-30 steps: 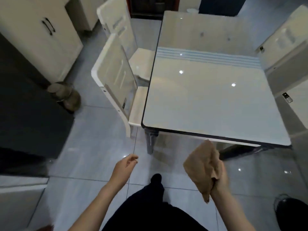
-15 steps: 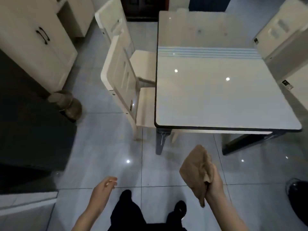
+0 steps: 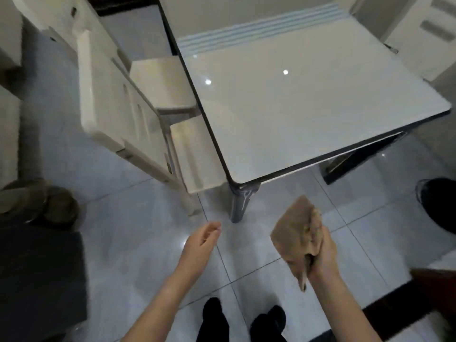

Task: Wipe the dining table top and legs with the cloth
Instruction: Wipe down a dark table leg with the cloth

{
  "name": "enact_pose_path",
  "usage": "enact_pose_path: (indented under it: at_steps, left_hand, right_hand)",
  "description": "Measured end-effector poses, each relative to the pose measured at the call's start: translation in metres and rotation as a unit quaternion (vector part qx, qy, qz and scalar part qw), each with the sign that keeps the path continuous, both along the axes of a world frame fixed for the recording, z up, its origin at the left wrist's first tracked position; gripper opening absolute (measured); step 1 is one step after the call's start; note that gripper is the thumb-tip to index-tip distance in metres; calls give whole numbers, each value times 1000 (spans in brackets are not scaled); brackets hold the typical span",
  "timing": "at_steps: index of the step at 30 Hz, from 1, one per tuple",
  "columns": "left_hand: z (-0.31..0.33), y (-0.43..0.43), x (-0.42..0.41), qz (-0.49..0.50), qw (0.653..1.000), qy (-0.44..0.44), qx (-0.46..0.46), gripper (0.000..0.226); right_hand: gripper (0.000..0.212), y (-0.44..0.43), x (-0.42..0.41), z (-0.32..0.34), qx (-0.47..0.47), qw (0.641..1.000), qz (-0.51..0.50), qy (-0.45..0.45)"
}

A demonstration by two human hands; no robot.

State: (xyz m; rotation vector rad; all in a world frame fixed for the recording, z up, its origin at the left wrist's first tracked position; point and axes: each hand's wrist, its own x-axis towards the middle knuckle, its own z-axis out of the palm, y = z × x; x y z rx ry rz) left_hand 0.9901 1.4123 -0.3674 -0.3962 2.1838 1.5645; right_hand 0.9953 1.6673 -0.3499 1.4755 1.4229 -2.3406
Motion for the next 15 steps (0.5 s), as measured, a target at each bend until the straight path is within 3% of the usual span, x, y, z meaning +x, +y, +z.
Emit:
enact_pose_path:
  at_steps: [5, 9, 13, 15]
  left_hand:
    - [-97, 25, -39, 50, 997, 43, 37, 18]
    - [-193, 44, -77, 79, 988, 94, 90, 38]
    - [-258, 54, -115, 62, 966, 224, 111, 54]
    - [-279, 59, -128, 42, 943, 288, 164, 58]
  right_hand:
    - [46, 3, -38, -99, 82, 996, 27, 20]
    - [68, 3, -74, -183, 155, 985, 41, 67]
    - [46, -9, -106, -233, 242, 954, 58, 166]
    - [39, -16, -120, -255, 254, 940, 78, 214]
